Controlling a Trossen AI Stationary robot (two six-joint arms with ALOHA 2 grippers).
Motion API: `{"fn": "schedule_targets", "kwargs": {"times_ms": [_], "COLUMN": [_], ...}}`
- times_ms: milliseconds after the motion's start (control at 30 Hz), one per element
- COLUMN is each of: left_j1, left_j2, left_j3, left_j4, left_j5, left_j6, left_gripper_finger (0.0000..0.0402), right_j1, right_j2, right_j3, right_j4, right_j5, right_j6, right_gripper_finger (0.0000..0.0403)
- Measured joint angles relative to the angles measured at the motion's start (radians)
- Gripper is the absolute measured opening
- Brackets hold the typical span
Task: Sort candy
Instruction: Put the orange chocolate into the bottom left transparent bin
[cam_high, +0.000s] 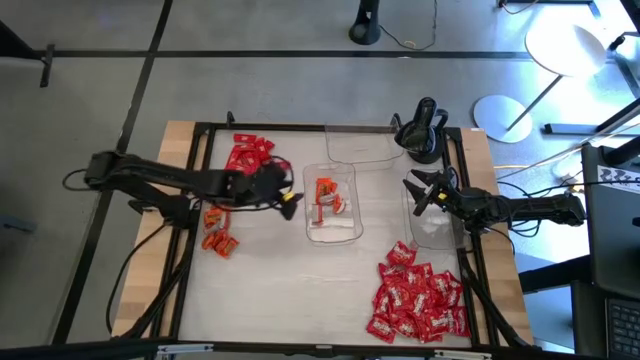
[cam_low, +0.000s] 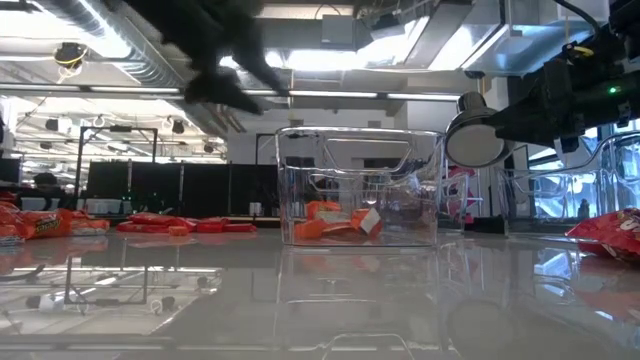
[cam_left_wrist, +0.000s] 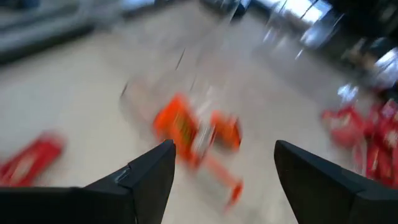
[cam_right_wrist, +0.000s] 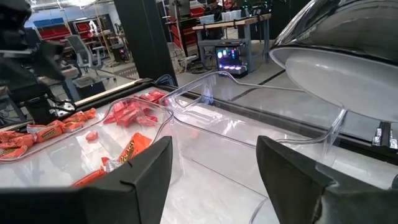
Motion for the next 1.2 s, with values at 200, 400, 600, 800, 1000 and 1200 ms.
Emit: {"fn": "schedule_targets", "kwargs": {"times_ms": [200,400,600,800,1000,1200], "left_j1": [-0.096,-0.173,-0.239,-0.289,-0.347,-0.384], "left_j2": [-0.069,-0.064,-0.032,-0.006,0.033,0.070], "left_j3": [0.000,0.000,0.000,0.000,-0.040,-0.081], "left_j4": [-0.366,-0.551,-0.658,-0.706,-0.708,-0.708], "left_j5": [0.002,0.104,0.200,0.271,0.326,0.385], "left_j6": [-0.273,-0.471,-0.589,-0.680,-0.769,-0.826], "left_gripper_finger": [0.0263,0.0263,0.0263,0.0263,0.0263,0.0263], "right_j1": [0.000,0.000,0.000,0.000,0.000,0.000], "right_j2": [0.000,0.000,0.000,0.000,0.000,0.000], "right_j3": [0.000,0.000,0.000,0.000,0.000,0.000], "right_j4": [-0.003,-0.004,-0.005,-0.005,-0.005,-0.004], "right_j5": [0.000,0.000,0.000,0.000,0.000,0.000], "right_j6": [0.000,-0.008,-0.008,-0.008,-0.008,-0.008], "right_gripper_finger": [0.0230,0.0230,0.0230,0.0230,0.0230,0.0230]}}
